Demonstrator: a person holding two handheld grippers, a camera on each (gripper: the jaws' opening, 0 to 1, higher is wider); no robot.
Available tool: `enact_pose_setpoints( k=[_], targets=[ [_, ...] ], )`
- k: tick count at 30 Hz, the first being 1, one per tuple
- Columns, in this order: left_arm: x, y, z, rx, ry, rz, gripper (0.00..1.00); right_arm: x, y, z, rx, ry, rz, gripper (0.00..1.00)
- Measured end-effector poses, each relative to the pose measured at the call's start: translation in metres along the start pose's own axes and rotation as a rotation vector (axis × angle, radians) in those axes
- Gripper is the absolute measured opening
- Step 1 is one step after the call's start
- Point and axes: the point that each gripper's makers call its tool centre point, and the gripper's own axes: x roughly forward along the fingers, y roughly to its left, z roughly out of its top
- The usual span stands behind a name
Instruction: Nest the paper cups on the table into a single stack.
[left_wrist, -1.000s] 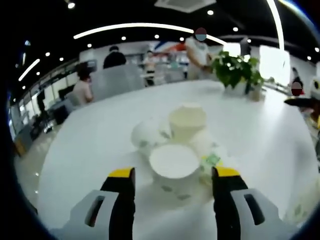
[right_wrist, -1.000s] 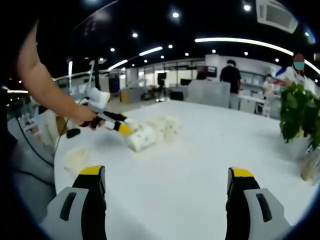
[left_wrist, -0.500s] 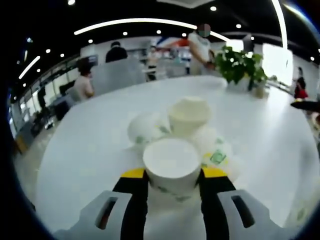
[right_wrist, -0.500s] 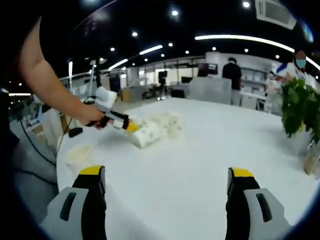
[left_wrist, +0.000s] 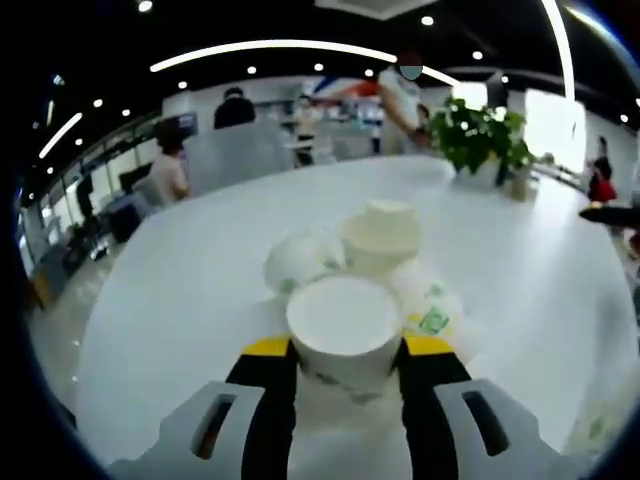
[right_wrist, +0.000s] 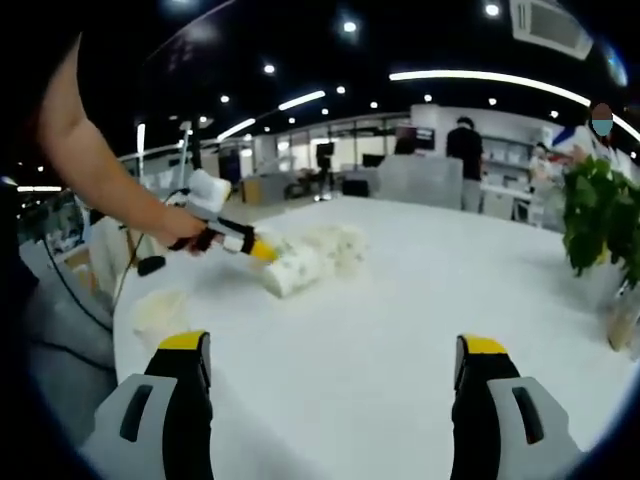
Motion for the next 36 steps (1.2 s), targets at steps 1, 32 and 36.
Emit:
enact_pose_setpoints(
  k=[1,32,36],
  targets=[
    [-0.001,0.0,0.001,0.001,0.0,0.0,0.38,0.0,0.0,0.0,-0.001,0.0,0.0,1.0],
    [-0.029,0.004,0.044,0.024,-0.021,-0.071,0.38,-0.001,0.002,0.015,-0.035,-0.013,0.004,1.0],
    [-0.03,0.005,0.052,0.038,-0.019,-0.08,0.38,0.0,0.001,0.018,-0.039,-0.015,0.002,1.0]
  ],
)
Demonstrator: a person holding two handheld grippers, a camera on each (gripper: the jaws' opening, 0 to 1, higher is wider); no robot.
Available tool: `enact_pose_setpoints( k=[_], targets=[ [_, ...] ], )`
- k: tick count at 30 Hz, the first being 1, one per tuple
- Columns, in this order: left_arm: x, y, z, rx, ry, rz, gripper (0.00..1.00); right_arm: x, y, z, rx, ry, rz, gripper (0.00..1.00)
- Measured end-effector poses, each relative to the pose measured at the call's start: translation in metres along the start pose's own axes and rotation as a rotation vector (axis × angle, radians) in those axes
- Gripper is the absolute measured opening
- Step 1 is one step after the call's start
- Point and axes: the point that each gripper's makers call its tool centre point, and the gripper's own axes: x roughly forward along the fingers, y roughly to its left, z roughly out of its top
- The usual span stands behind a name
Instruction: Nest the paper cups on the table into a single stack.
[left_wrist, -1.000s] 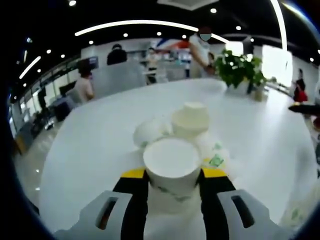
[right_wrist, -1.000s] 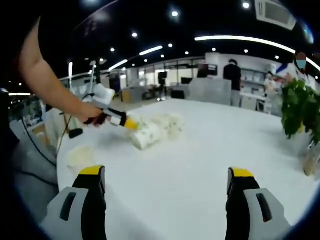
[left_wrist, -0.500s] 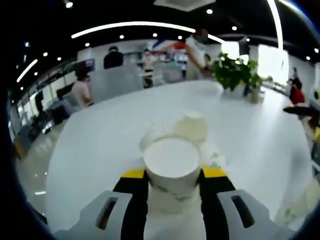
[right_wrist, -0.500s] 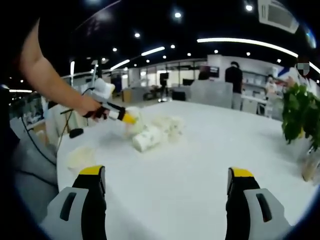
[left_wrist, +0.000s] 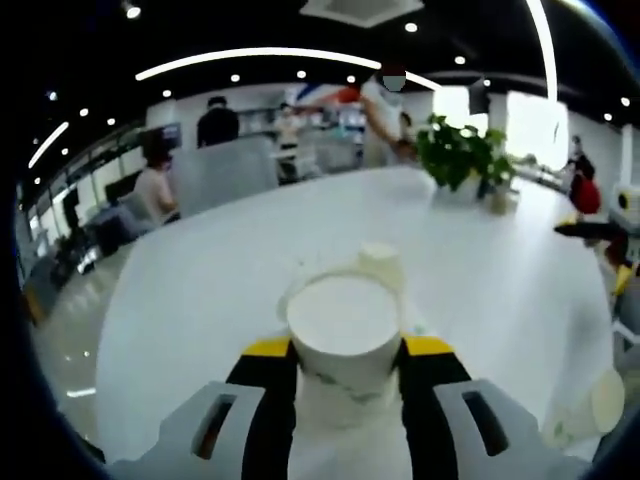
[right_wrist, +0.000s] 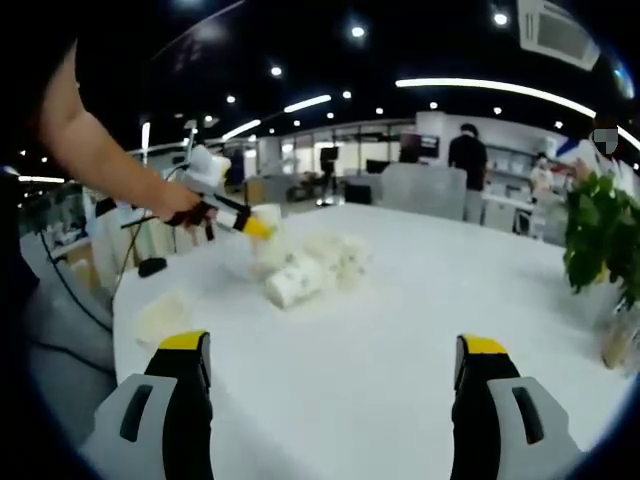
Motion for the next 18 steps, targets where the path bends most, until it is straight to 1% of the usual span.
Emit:
enact_pose_setpoints(
  k=[8,10,12,18],
  targets=[
    [-0.006,0.004,0.018,0.021,0.007,-0.019,0.38,0.0,0.0,0.004,-0.006,-0.005,-0.001,1.0],
    [-0.007,0.002,0.018,0.013,0.019,-0.035,0.38,0.0,0.0,0.005,-0.008,-0.005,-0.001,1.0],
    [-0.009,0.0,0.021,0.033,0.021,-0.041,0.38,-0.001,0.001,0.005,-0.009,-0.005,-0.001,1.0],
    [-0.011,0.001,0.029,0.046,0.019,-0.058,0.38,-0.002,0.002,0.006,-0.013,-0.004,0.0,1.0]
  ],
)
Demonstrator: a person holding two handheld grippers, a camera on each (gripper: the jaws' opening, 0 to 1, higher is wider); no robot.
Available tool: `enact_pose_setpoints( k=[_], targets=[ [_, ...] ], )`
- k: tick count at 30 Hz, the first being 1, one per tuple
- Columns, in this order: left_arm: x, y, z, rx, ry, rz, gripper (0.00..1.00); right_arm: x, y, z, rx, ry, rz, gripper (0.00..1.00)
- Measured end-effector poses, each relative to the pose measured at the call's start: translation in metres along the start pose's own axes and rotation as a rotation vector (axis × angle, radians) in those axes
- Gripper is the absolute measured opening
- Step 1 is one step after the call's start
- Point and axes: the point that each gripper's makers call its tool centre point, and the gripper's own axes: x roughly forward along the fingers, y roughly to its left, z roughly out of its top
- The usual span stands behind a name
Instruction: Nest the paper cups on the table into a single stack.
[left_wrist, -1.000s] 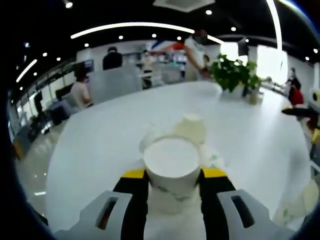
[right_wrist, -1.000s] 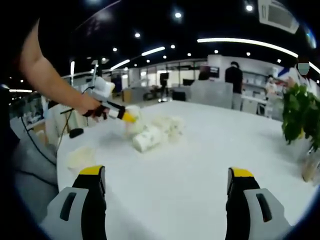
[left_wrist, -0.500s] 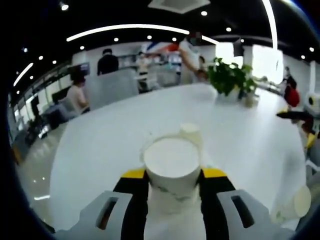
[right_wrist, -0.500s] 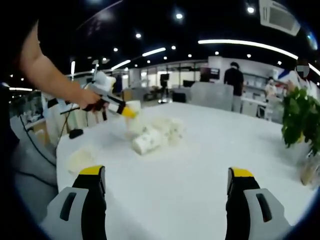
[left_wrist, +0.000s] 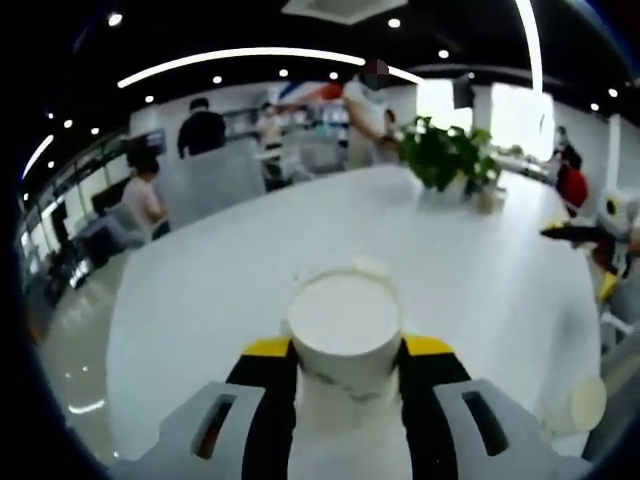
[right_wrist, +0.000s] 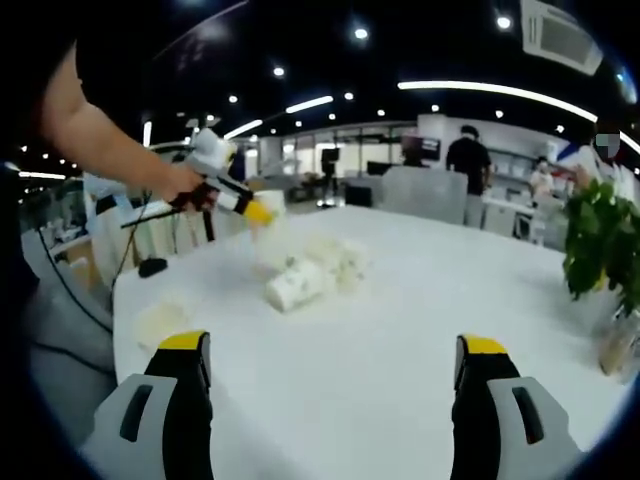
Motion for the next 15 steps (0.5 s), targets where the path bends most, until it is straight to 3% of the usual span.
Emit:
enact_pose_setpoints(
  k=[15],
  targets=[
    [-0.008,-0.006,0.015,0.005,-0.007,-0.037,0.37,0.0,0.002,0.005,-0.011,-0.003,0.002,1.0]
  ],
)
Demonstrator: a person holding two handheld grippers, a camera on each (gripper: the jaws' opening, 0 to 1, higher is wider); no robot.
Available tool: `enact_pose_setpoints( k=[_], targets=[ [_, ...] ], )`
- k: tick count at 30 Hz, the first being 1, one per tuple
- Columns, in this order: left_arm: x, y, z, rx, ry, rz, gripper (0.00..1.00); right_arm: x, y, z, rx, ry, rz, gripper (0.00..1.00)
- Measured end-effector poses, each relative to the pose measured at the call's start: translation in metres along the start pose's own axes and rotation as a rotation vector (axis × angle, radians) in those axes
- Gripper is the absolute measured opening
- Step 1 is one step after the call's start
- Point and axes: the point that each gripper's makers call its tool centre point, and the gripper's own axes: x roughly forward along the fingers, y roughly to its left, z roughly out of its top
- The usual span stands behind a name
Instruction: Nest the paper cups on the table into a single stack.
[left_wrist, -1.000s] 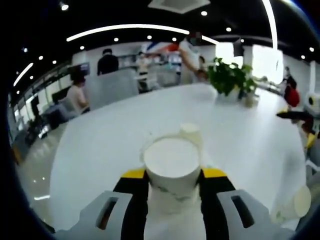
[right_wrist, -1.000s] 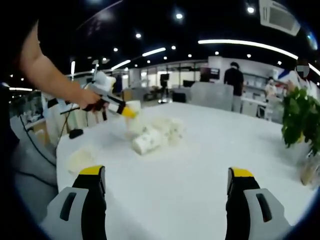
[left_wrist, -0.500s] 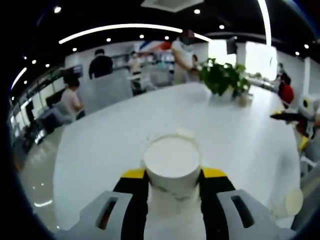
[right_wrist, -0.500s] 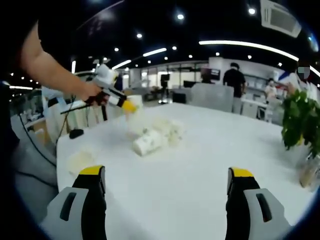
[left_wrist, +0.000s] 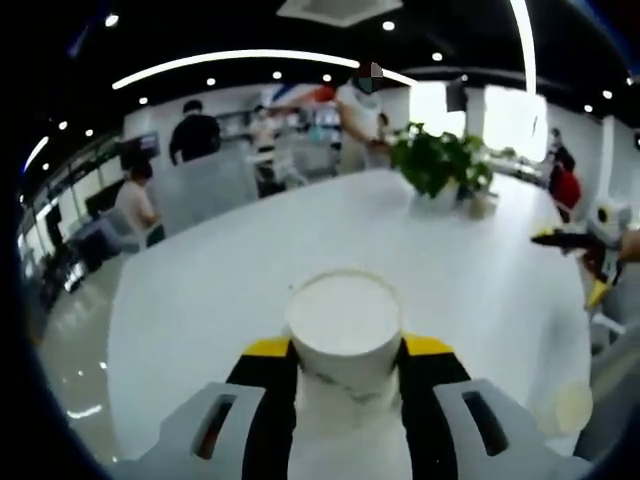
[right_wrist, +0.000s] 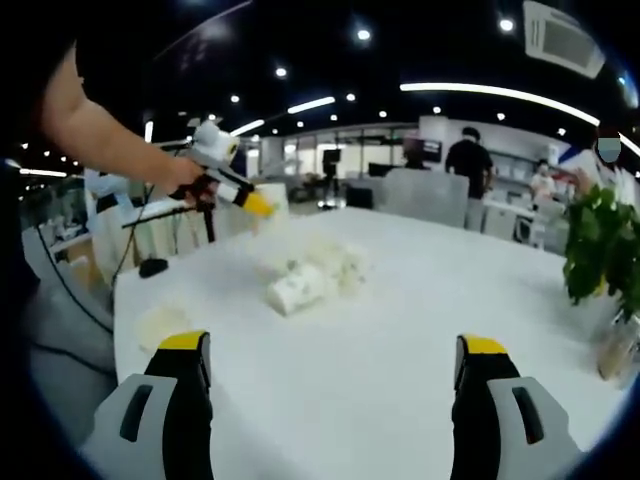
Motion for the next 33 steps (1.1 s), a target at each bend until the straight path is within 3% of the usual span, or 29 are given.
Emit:
enact_pose_setpoints(
  k=[13,33],
  targets=[
    [-0.008,-0.007,0.011,0.024,0.004,-0.025,0.37,-0.001,0.001,0.007,-0.011,-0.005,-0.001,1.0],
    [-0.034,-0.044,0.044,0.083,-0.024,-0.119,0.38,-0.008,0.01,0.019,-0.028,-0.021,0.001,1.0]
  ],
)
